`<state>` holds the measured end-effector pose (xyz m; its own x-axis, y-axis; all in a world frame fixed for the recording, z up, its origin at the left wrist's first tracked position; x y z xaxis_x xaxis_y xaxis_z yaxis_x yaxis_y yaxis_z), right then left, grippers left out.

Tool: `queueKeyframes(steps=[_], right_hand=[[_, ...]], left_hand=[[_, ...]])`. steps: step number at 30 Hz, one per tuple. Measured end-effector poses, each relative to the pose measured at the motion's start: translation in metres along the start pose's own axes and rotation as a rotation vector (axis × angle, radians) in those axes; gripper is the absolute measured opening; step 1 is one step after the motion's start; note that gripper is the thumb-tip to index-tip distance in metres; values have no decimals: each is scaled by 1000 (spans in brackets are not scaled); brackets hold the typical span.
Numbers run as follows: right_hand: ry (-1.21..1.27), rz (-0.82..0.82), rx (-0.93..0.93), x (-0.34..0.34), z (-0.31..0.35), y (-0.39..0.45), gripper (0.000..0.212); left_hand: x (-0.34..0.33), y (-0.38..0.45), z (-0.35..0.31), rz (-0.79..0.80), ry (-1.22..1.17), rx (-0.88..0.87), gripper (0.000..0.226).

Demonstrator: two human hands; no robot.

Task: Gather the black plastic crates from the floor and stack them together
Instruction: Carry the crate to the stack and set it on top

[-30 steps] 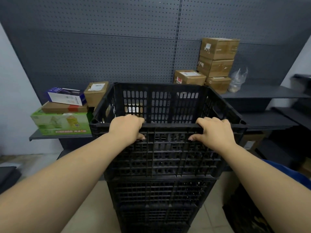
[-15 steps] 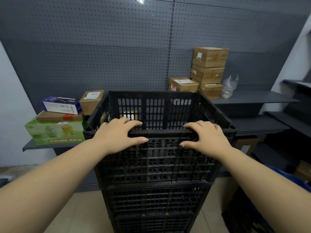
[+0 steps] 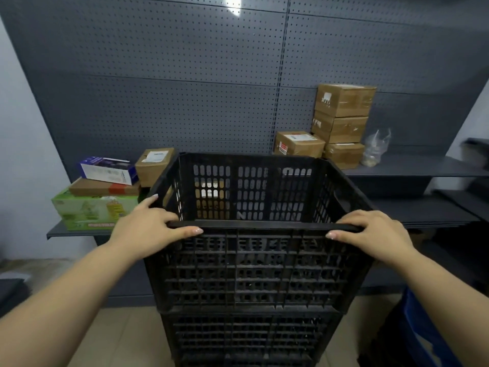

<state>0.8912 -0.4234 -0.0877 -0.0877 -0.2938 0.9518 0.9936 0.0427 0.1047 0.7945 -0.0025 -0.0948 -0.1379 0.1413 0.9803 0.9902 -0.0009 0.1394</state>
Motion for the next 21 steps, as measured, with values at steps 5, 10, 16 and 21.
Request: queueKeyframes(steps=[5,10,16,21], right_hand=[[-45,-32,13,-1,7,2,78],[-27,-84,67,-5,22,13,80],[-23,-101,153,-22,68,33,74],[28,-101,217,-39,108,37,84]], left_hand=[[7,-10,-10,-113,46,-5,86],[8,-23,4,-133,51,31,83],[20,-41,38,-141,27,78,84],[28,-60,65,-124,74,141,86]])
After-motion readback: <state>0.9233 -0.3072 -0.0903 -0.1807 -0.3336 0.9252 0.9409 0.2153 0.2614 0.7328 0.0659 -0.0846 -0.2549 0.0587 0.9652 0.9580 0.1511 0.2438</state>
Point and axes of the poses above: each hand's wrist, its own y-axis towards the middle knuckle, its own x-axis out of the back of the hand, z = x × y, the point moved 7 cm from there along y, towards the middle knuckle, and after that the axes turned 11 degrees about -x, right-handed, at the moved point
